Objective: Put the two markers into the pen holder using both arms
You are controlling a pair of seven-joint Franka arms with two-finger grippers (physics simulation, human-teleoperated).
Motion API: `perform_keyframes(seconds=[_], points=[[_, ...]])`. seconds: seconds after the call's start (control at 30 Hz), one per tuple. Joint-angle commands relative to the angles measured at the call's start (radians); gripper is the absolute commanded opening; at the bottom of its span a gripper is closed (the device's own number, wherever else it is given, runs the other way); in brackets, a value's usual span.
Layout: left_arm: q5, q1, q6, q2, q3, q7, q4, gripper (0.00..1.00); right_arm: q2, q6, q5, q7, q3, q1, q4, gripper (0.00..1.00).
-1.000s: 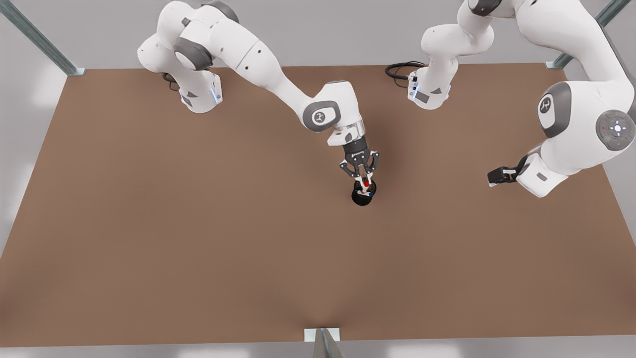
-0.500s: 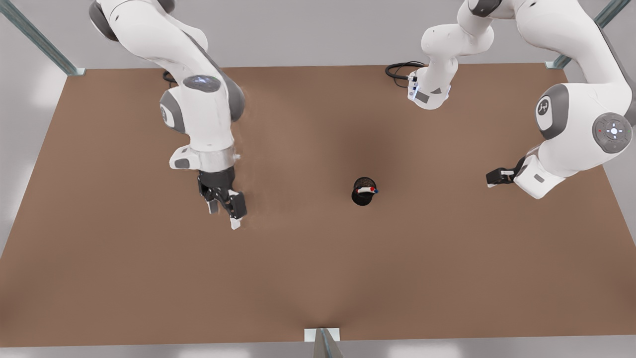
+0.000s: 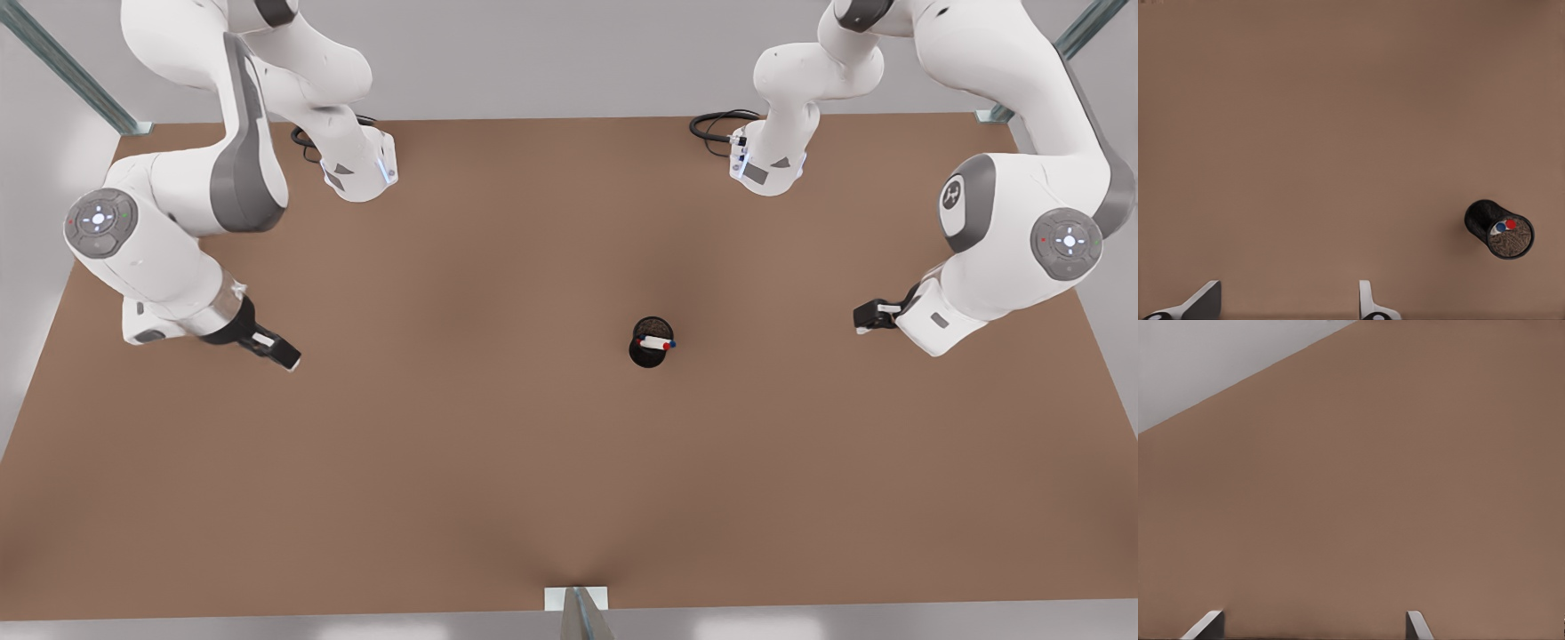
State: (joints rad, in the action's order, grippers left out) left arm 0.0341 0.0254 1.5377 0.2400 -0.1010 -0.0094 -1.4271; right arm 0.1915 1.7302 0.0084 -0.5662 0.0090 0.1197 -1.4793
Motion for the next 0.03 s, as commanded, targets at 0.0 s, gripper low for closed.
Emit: perform_keyframes(seconds=[0.0], points=[[0.003,0.001,-0.002,-0.001,0.000,0.020,0.000,1.00,0.000,-0.038,0.007,0.591,0.000,-0.014,0.011,1.00]])
